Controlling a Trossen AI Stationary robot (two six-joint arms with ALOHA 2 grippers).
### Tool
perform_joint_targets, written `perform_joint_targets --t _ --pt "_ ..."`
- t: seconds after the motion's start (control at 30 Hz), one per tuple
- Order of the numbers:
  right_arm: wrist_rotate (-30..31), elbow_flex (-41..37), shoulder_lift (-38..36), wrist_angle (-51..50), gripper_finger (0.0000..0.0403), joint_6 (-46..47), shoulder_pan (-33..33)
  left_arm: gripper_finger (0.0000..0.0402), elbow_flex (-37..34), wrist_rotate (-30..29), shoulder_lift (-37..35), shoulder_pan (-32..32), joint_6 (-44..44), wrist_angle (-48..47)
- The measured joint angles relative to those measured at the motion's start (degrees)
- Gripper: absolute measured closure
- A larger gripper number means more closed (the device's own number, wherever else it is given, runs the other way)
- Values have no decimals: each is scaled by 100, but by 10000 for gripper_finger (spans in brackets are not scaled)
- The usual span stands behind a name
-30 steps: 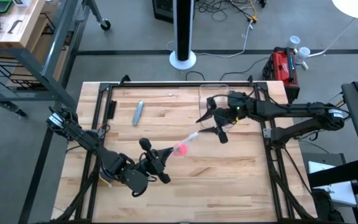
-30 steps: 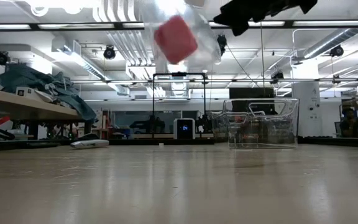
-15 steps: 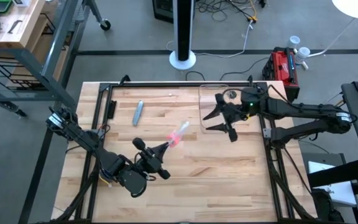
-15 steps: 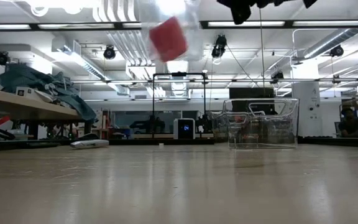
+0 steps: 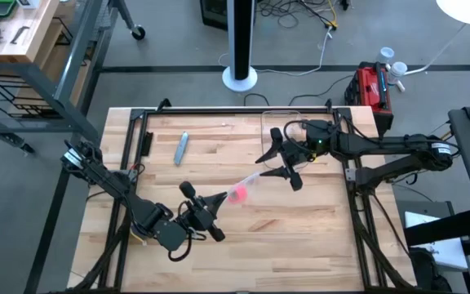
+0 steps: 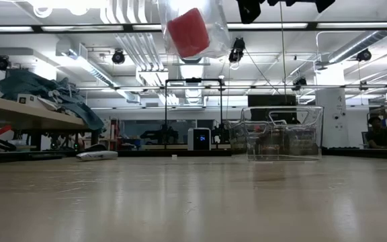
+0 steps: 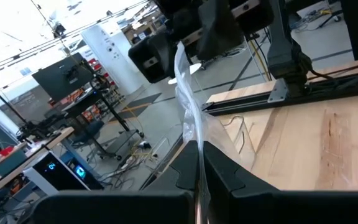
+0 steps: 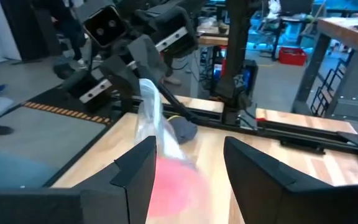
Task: Roll bandage
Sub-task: Close the transparent zip bag, then put the transparent zip bag into the transparent bin
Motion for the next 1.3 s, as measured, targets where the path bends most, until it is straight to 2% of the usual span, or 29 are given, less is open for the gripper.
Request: perform_joint_targets --t 0.1,0.33,0.53,0.63,0.73,0.8,0.9,1.07,1.2,1.3 --pt "-240 0 14 14 220 -25 46 402 0 2 0 0 9 4" --pt "-253 0 258 302 220 -175 215 402 0 453 0 46 101 151" --pt "-223 0 428 380 232 -706 452 402 0 474 0 74 173 240" --pt "154 0 428 380 280 -1023 584 402 0 497 0 74 175 243" --pt "458 0 428 273 368 -1576 776 400 0 736 0 72 68 241" --pt "518 0 424 145 390 -1964 930 392 0 752 2 70 -61 242" --pt "1163 0 423 -25 396 -2429 1187 367 0 726 2 68 -37 239" --pt "3058 -78 422 -44 402 -3445 1817 318 0 424 2 68 218 169" --pt "4359 -309 422 566 402 -4154 2200 285 0 231 2 68 380 102" --pt "4989 -535 422 1215 402 -4737 2429 265 -2 204 2 68 406 84"
